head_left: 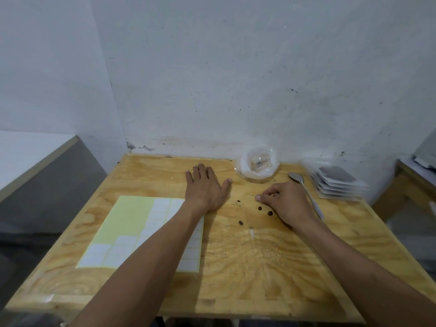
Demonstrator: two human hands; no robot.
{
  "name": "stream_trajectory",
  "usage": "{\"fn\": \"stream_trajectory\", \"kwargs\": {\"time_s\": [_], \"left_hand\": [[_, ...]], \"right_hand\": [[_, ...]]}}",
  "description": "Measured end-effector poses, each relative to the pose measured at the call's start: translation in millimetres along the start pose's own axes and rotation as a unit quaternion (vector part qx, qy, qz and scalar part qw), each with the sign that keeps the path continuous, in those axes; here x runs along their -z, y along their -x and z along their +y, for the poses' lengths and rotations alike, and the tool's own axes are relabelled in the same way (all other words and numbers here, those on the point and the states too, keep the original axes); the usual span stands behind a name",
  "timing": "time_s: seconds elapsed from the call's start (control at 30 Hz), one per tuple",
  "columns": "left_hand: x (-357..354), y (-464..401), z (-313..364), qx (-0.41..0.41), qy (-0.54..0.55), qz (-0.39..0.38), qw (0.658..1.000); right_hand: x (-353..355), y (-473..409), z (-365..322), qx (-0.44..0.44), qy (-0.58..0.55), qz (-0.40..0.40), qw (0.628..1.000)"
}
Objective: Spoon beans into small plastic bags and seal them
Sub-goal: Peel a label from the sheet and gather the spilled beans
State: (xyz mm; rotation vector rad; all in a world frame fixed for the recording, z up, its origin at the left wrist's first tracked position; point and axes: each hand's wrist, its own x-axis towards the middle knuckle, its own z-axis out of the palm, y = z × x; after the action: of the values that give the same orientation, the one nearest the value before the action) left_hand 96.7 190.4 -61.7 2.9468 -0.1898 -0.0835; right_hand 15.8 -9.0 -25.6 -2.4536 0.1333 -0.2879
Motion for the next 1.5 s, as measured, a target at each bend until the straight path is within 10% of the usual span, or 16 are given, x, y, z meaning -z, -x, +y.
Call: {"fn": "stream_trajectory", "kwargs": {"time_s": [0.1,0.3,0.53,0.7,0.8,1.0,1.23,1.5], "left_hand": [[-1,-1,-1,0.001,0.008,0.0,1.0],[0,0,-1,-0.003,0.01,0.006,1.0],[-1,-1,-2,-0.003,0.011,0.006,1.0],[-1,-1,-1,-0.004,0.006,0.009,1.0],[-2,0,-2,-0.004,0.006,0.01,1.0],[-3,-2,-2,-0.004,0.006,0.015,1.0],[-3,-2,-1,-0.002,0.004,0.01,1.0],[0,1,-1,-0.007,0.008,0.005,1.0]], "right_hand": [[5,-1,-2,-0.104,-0.19,-0.023,0.976],[22,-19,-5,-0.3,-0.578,-0.069,0.756],[17,2,6,-0.1,-0.131,-0.019,0.986],[4,9,9,-0.035,0.0,-0.003,0.999],[6,7,4,-0.084,-0.113,-0.017,0.99],[41,-13,8,-0.312,-0.593,-0.07,0.739],[53,9,20,-0.156,-0.169,0.059,0.971],[28,21,28,-0.06,-0.002,0.049,0.997]]}}
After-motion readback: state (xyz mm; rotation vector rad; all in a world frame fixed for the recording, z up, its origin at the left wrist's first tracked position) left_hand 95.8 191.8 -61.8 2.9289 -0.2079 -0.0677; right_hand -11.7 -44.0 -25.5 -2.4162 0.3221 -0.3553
